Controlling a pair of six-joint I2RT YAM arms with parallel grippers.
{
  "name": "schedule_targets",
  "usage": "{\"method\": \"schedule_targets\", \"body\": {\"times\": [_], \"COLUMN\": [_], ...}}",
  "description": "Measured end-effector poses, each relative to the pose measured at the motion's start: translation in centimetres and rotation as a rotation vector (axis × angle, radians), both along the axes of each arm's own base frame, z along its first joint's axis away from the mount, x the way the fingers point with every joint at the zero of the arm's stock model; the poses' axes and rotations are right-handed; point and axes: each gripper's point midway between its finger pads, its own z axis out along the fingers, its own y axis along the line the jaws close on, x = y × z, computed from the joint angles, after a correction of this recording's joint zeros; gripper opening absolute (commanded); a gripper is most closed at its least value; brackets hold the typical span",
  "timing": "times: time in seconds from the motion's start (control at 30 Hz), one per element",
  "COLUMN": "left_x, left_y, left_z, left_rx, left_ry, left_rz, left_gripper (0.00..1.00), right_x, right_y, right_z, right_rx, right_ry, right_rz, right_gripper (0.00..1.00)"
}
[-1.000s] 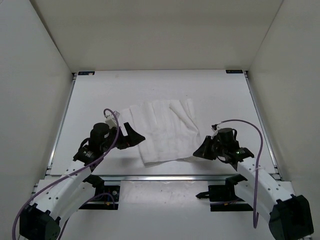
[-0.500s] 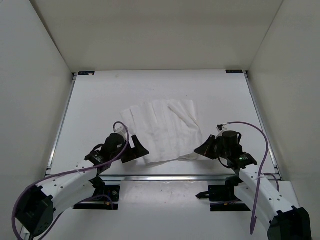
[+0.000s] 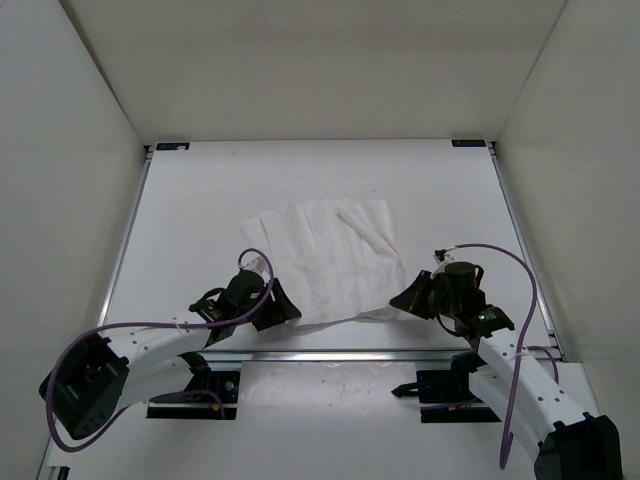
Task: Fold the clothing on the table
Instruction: Flatten the skirt out
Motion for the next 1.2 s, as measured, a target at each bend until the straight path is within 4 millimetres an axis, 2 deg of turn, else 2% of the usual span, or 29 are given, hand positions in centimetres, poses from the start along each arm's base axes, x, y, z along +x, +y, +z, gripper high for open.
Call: {"method": "schedule_targets", "body": {"times": [0.07,0.1,0.2,0.37,0.47,0.57,0.63,0.7,0.77,0.83,0.93,1.07,1.2], "left_x": [0.0,0.0,-0.1,0.6,2.2,5.2,6.9,8.0,8.4,8.1,6.4,2.5,0.7], "left_y": [0.0,0.0,-0.3,-0.7,-0.2,1.4,2.4,3.2,4.0,4.6,5.6,6.1,6.2], "left_z": [-0.2,-0.2,-0.2,0.7,2.4,5.7,8.4,10.8,12.3,12.3,10.3,7.4,6.4], "left_rx": [0.003,0.002,-0.002,0.01,0.037,0.056,0.055,0.065,0.097,0.136,0.19,0.173,0.137], "left_ry": [0.008,0.01,0.014,0.008,-0.01,-0.069,-0.124,-0.171,-0.204,-0.205,-0.145,-0.053,-0.033], "left_rz": [0.005,0.006,0.002,-0.013,-0.011,0.027,0.038,0.037,0.029,0.017,-0.004,-0.052,-0.07], "left_gripper": [0.46,0.41,0.02,0.0,0.0,0.0,0.0,0.0,0.0,0.0,0.0,0.0,0.0], "right_x": [0.0,-0.1,-0.1,-0.1,0.5,1.6,2.2,2.5,2.2,1.2,-0.6,-3.1,-3.7], "right_y": [-0.1,-0.1,-0.1,-0.4,-0.8,-1.1,-0.5,0.6,1.9,2.9,3.4,2.2,1.0], "right_z": [-0.2,-0.3,-0.5,-0.4,0.7,2.9,4.7,6.4,7.1,6.9,5.2,2.9,2.5], "right_rx": [-0.008,-0.012,-0.02,-0.047,-0.07,-0.081,-0.067,-0.055,-0.047,-0.034,0.004,0.093,0.188], "right_ry": [0.004,0.005,0.012,0.022,0.014,-0.019,-0.048,-0.083,-0.108,-0.108,-0.083,-0.035,-0.068], "right_rz": [0.005,0.008,0.011,0.018,0.02,0.019,0.049,0.101,0.155,0.195,0.206,0.14,0.069], "right_gripper": [0.0,0.0,0.0,0.0,0.0,0.0,0.0,0.0,0.0,0.0,0.0,0.0,0.0]}}
